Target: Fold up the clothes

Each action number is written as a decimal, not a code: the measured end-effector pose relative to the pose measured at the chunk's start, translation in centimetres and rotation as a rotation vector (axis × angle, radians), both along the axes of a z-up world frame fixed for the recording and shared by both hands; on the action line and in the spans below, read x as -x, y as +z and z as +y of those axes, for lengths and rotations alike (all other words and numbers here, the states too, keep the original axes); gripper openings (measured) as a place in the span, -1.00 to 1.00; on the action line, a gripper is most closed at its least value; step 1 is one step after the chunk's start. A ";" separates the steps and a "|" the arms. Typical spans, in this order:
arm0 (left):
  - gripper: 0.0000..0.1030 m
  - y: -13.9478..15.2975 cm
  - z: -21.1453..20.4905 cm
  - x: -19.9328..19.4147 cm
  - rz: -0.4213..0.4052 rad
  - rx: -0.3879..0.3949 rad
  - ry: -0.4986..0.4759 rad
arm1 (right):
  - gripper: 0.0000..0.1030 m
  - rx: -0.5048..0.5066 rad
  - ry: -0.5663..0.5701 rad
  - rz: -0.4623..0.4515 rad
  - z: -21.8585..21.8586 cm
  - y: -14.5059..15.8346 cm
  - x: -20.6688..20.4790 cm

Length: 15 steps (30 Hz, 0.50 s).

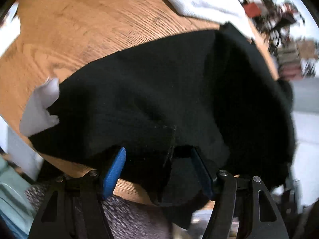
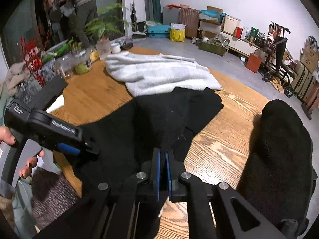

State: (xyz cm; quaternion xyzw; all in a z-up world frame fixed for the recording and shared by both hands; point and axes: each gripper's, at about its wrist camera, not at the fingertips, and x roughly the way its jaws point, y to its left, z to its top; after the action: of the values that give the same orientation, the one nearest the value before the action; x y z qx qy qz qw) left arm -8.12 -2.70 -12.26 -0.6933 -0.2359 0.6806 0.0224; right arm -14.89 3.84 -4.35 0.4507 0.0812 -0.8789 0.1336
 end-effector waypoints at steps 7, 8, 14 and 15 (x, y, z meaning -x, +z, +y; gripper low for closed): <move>-0.52 0.0 -2.3 -0.8 0.024 0.028 0.014 | -0.87 -0.009 -0.002 -0.023 0.8 -0.8 0.0; -0.67 0.3 -2.6 -1.0 0.038 0.048 -0.004 | -0.87 -0.013 0.000 -0.024 0.8 -0.8 0.0; -0.92 2.8 -5.0 -2.3 0.089 0.251 -0.097 | -0.88 -0.107 -0.001 0.141 -0.2 4.6 -1.9; -0.92 3.9 -5.5 -2.7 0.115 0.300 -0.100 | -0.88 -0.124 -0.001 0.172 -0.4 5.6 -2.2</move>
State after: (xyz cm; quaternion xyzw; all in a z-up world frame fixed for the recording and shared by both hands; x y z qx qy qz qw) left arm -5.44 -8.23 -8.36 -0.6594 -0.0953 0.7449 -0.0340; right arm -12.67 3.41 1.25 0.3811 0.1462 -0.9076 0.0978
